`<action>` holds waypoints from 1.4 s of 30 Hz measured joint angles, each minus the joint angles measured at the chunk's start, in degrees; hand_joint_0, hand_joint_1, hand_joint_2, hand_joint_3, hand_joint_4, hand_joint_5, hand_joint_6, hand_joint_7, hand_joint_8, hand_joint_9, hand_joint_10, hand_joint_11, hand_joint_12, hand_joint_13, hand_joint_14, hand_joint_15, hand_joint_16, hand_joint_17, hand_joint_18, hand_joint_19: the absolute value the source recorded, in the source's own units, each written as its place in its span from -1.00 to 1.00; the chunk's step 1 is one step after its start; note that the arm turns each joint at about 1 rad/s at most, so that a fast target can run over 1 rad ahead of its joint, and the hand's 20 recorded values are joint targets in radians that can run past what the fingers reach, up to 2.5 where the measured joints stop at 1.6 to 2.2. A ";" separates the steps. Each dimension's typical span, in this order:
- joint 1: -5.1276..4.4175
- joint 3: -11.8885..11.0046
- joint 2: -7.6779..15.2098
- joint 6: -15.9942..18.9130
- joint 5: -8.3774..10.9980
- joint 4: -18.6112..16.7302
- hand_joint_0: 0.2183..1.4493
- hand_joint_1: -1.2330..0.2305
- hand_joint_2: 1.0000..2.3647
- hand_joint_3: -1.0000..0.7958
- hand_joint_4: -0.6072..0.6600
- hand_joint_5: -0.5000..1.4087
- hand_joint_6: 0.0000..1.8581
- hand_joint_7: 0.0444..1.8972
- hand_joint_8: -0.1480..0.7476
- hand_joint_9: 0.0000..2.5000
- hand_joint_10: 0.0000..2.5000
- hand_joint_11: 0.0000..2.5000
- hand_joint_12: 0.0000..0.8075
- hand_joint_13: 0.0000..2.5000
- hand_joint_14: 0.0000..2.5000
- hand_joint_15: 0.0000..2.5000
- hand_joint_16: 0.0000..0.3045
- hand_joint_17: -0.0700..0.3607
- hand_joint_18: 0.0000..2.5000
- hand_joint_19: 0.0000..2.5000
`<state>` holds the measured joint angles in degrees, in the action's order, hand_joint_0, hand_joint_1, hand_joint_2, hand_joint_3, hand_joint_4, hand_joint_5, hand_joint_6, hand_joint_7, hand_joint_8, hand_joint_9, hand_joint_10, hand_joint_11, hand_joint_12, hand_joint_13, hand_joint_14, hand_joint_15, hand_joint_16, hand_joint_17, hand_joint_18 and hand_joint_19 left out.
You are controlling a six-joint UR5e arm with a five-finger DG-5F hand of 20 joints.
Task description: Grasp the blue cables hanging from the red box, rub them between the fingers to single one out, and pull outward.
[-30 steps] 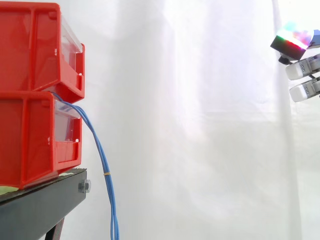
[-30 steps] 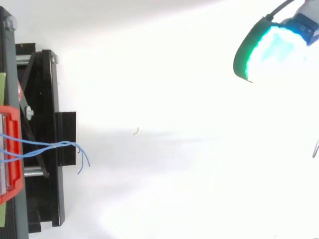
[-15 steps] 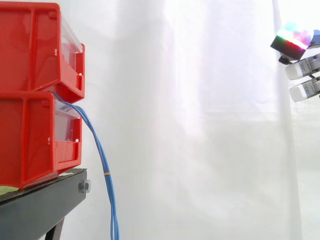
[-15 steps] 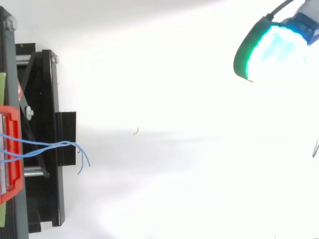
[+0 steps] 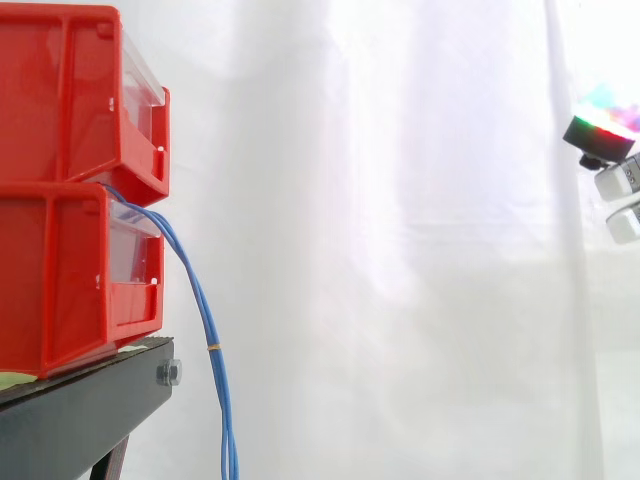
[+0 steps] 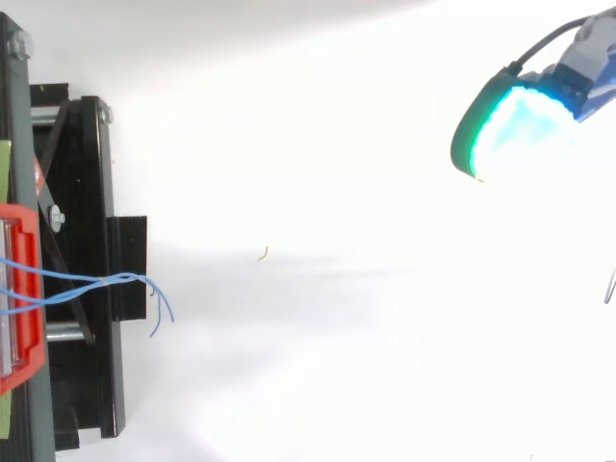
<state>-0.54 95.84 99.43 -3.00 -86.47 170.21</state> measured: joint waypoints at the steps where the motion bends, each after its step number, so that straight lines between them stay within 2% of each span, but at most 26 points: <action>1: -0.02 0.00 0.01 0.00 -0.02 0.16 -0.67 -0.06 -1.00 -0.44 0.19 -0.74 -0.46 -0.43 -0.12 -0.69 -1.00 -0.99 0.05 -0.75 -1.00 -0.89 -0.54 0.06 -0.73 -0.72; 9: -0.12 0.00 0.05 -0.40 -0.21 0.15 -0.62 -0.25 -1.00 -0.44 0.29 -0.70 -0.46 -0.42 -0.10 -0.57 -1.00 -0.95 0.03 -0.67 -1.00 -0.87 -0.55 0.04 -0.64 -0.69; 15: -0.30 0.03 1.16 -3.70 -0.07 -0.98 -0.55 -0.37 -1.00 -0.44 0.29 -0.69 -0.46 -0.40 -0.17 -0.55 -1.00 -0.95 -0.03 -0.67 -1.00 -0.88 -0.58 -0.01 -0.65 -0.69; 20: 0.03 0.05 4.26 -5.33 -0.03 -4.81 -0.53 -0.40 -1.00 -0.44 0.29 -0.68 -0.46 -0.37 -0.14 -0.49 -1.00 -0.88 -0.02 -0.60 -0.99 -0.82 -0.59 -0.02 -0.62 -0.67; 26: 0.49 0.05 7.85 -5.75 0.55 -12.58 -0.55 -0.42 -1.00 -0.44 0.29 -0.69 -0.46 -0.37 -0.12 -0.48 -1.00 -0.86 -0.01 -0.58 -0.99 -0.81 -0.58 -0.01 -0.59 -0.66; 28: 0.56 0.05 8.89 -5.81 1.51 -14.48 -0.55 -0.42 -1.00 -0.44 0.28 -0.69 -0.46 -0.37 -0.12 -0.48 -1.00 -0.85 0.00 -0.57 -0.99 -0.81 -0.58 -0.01 -0.59 -0.65; 32: 0.48 0.03 11.76 -5.76 4.64 -18.00 -0.56 -0.42 -1.00 -0.44 0.27 -0.69 -0.46 -0.37 -0.12 -0.48 -1.00 -0.86 0.00 -0.57 -0.99 -0.81 -0.58 -0.01 -0.59 -0.65; 36: 0.26 0.03 14.51 -5.70 6.62 -21.98 -0.56 -0.42 -1.00 -0.44 0.27 -0.69 -0.46 -0.37 -0.13 -0.49 -1.00 -0.85 0.01 -0.57 -0.99 -0.80 -0.58 -0.01 -0.60 -0.65; 42: -0.12 0.03 16.29 -6.13 10.14 -26.25 -0.56 -0.41 -1.00 -0.44 0.27 -0.69 -0.46 -0.36 -0.13 -0.49 -1.00 -0.85 0.01 -0.58 -0.99 -0.80 -0.58 0.00 -0.59 -0.65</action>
<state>-0.66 95.87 115.72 -9.13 -76.33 143.96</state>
